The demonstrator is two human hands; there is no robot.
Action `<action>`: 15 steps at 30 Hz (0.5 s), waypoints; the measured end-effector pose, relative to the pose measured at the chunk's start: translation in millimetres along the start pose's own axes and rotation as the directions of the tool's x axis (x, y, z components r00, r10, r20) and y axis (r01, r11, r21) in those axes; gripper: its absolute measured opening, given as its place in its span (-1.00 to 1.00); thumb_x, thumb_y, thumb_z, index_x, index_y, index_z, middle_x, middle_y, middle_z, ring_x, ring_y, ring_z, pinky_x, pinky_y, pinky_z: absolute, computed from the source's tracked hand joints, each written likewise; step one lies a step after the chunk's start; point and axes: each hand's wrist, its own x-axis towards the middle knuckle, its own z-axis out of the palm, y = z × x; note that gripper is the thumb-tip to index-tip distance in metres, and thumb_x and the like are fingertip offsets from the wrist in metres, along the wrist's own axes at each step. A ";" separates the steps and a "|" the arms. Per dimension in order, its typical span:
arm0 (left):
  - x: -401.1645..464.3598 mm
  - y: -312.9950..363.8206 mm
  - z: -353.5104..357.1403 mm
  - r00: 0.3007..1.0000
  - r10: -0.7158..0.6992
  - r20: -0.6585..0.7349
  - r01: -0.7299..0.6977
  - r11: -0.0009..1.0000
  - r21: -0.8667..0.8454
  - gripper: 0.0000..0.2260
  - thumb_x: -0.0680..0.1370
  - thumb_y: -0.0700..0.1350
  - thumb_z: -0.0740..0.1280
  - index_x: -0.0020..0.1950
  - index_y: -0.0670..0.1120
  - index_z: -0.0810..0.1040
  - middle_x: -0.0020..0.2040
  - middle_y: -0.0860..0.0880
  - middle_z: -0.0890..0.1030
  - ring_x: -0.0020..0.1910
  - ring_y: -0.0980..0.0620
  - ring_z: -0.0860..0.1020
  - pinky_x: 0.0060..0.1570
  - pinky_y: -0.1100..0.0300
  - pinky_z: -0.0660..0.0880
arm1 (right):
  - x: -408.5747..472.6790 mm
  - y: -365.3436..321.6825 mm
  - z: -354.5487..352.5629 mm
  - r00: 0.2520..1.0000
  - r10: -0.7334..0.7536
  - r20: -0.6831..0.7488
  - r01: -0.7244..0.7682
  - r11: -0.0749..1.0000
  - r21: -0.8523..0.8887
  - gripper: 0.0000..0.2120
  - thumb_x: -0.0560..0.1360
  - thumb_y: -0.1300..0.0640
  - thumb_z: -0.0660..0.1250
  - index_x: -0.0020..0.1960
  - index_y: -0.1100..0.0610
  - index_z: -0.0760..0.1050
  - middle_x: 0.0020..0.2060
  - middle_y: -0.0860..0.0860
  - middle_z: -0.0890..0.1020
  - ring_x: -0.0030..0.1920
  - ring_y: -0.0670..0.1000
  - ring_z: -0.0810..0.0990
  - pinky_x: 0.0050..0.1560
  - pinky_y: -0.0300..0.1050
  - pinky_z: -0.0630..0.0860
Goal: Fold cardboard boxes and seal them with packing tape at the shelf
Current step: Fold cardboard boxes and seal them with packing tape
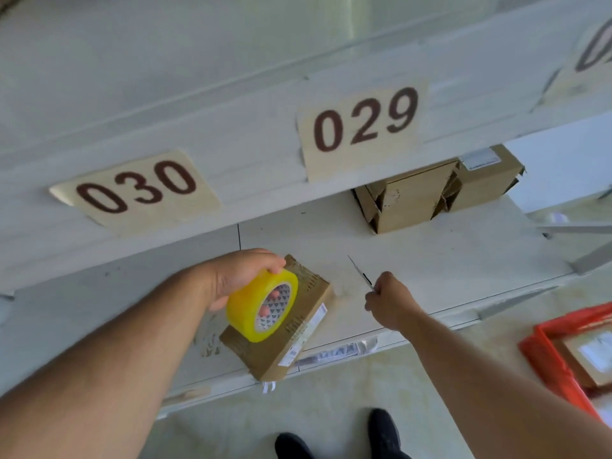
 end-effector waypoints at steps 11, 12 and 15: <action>16.1 -0.5 -0.9 0.994 -0.052 0.100 0.051 0.999 0.014 -0.70 0.55 0.01 0.47 0.22 -0.09 0.58 -0.02 -0.33 0.68 -0.15 -0.26 0.67 0.04 -0.20 0.63 | -78.0 -46.2 10.7 0.969 -0.247 0.002 0.246 0.969 0.017 -0.79 0.70 -0.08 0.14 0.15 -0.02 0.49 -0.22 -0.08 0.60 -0.17 -0.01 0.58 -0.14 -0.06 0.48; 15.8 -0.4 -0.4 0.991 -0.065 0.118 0.066 0.998 0.003 -0.70 0.57 -0.01 0.45 0.24 -0.10 0.56 -0.03 -0.33 0.68 -0.20 -0.25 0.66 0.02 -0.17 0.63 | -80.6 -42.8 14.4 0.967 -0.255 0.009 0.255 0.967 0.005 -0.85 0.70 -0.05 0.15 0.12 -0.04 0.46 -0.26 -0.07 0.60 -0.22 -0.01 0.58 -0.19 -0.05 0.48; 17.0 1.6 1.5 0.986 -0.083 0.144 0.082 0.997 0.011 -0.70 0.61 -0.04 0.39 0.30 -0.13 0.50 -0.09 -0.30 0.69 -0.26 -0.21 0.66 -0.12 -0.05 0.66 | -86.2 -38.3 18.6 0.966 -0.260 0.000 0.259 0.964 -0.062 -0.90 0.70 -0.02 0.11 0.10 -0.05 0.38 -0.30 -0.03 0.61 -0.26 0.04 0.58 -0.26 -0.01 0.47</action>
